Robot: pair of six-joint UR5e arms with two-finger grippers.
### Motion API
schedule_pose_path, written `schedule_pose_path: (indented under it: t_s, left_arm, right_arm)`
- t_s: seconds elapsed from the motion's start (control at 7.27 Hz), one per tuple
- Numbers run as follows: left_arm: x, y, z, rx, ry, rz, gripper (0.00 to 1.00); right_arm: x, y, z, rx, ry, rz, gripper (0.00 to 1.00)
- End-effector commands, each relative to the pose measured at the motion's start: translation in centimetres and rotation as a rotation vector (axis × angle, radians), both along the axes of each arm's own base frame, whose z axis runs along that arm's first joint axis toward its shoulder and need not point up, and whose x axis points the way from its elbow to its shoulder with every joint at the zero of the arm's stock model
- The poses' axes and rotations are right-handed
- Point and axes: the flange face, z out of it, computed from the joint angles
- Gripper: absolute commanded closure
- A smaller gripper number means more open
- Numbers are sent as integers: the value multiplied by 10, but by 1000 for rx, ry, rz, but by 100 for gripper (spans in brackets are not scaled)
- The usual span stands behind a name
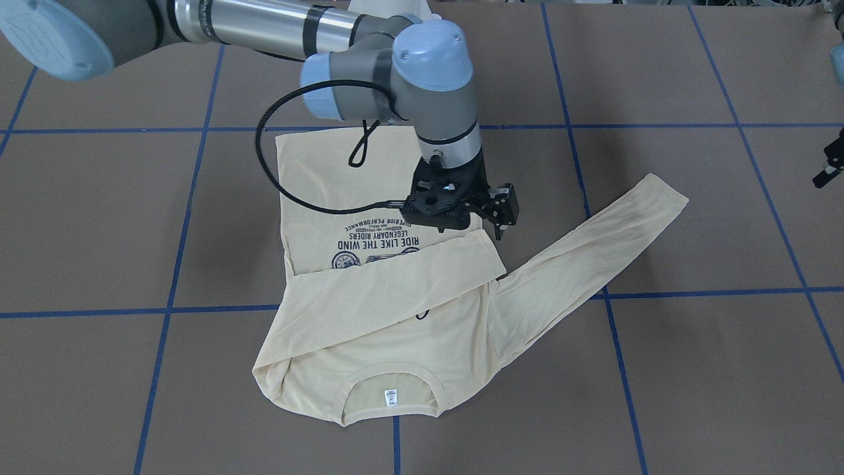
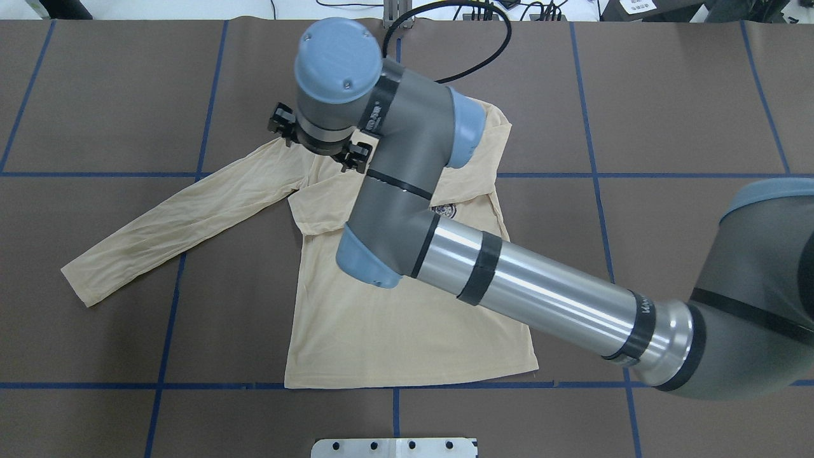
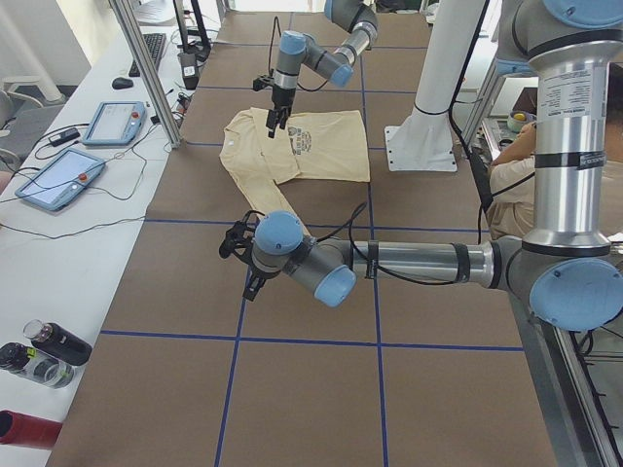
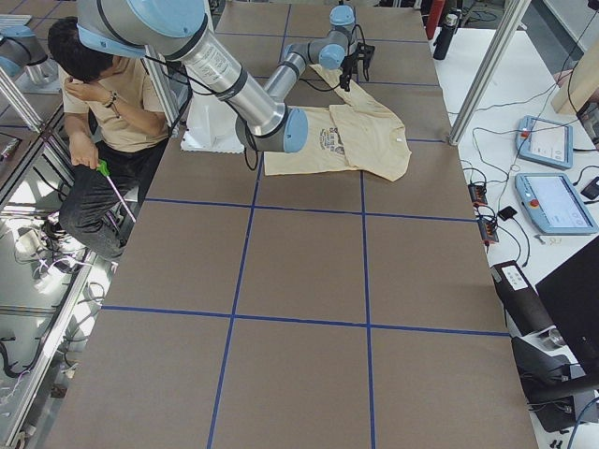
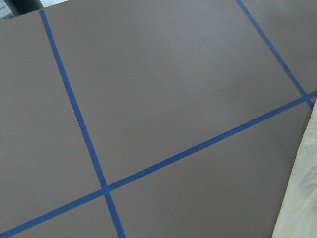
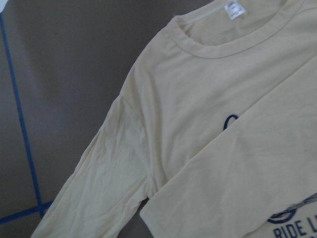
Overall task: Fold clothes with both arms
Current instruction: 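Carry the held sleeve across the shirt body toward the collar, then release the sleeve and lift the right gripper away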
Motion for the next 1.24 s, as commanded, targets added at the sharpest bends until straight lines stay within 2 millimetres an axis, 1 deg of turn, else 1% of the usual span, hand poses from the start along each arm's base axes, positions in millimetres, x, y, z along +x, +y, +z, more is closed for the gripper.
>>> schedule_pose_path:
  t_s: [0.0, 0.14, 0.28, 0.41, 0.55, 0.69, 0.83, 0.96, 1.1]
  left_arm:
    - [73, 13, -6, -104, 48, -18, 1]
    - [92, 19, 1, -186, 55, -17, 0]
    - [124, 27, 6, -199, 27, 17, 0]
    - [154, 44, 15, -214, -6, 33, 0]
    - [177, 54, 28, -213, -34, 62, 1]
    - [184, 55, 32, -207, -61, 48, 5]
    - [184, 58, 41, -220, -72, 51, 15]
    - [184, 60, 49, -233, -80, 54, 29]
    - [186, 61, 55, -243, -88, 58, 33]
  right_arm:
    - [106, 7, 85, -29, -33, 18, 2]
    - [148, 11, 120, -42, -26, 41, 1]
    - [173, 7, 137, -63, -27, 45, 1]
    - [193, 4, 153, -99, -35, 27, 1]
    - [212, 2, 166, -106, -36, 32, 1]
    - [214, 6, 179, -109, -20, 39, 1]
    - [213, 6, 179, -111, -19, 36, 1]
    - [210, 7, 179, -109, -17, 36, 1]
    - [210, 7, 181, -110, -15, 35, 1]
